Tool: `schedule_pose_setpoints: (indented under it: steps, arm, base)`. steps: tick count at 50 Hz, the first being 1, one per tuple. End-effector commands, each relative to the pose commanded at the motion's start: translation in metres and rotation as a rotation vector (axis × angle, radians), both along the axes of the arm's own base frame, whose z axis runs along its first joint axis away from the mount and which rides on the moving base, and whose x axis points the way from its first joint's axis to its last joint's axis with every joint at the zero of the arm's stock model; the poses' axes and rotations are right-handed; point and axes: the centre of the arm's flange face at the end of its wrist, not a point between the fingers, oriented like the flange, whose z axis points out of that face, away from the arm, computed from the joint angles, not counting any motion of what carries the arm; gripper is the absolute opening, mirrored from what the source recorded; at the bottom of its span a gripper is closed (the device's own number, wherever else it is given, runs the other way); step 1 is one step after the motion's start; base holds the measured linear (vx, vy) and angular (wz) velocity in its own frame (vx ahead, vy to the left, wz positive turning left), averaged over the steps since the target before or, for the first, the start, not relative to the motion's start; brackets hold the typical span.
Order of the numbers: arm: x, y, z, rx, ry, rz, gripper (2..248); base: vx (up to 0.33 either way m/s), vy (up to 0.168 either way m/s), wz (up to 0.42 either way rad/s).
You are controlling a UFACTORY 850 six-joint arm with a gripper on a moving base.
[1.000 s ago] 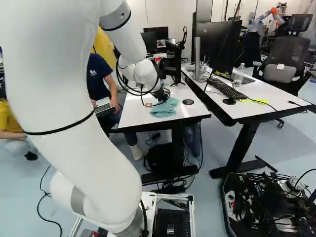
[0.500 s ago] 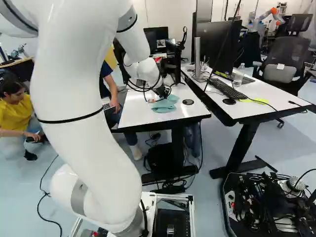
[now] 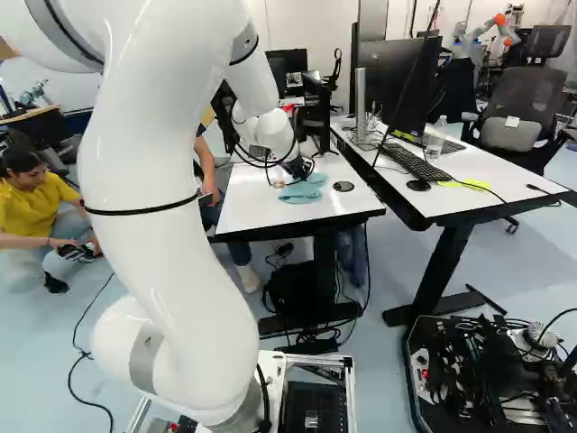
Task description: Clean the table with the green towel
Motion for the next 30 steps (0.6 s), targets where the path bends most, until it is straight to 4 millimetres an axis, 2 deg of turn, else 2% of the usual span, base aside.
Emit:
schedule_pose_setpoints:
  steps: [30]
  arm:
    - [0.001, -0.0001, -0.0037, 0.001, 0.008, 0.0, 36]
  base:
    - [0.0, 0.0, 0.0]
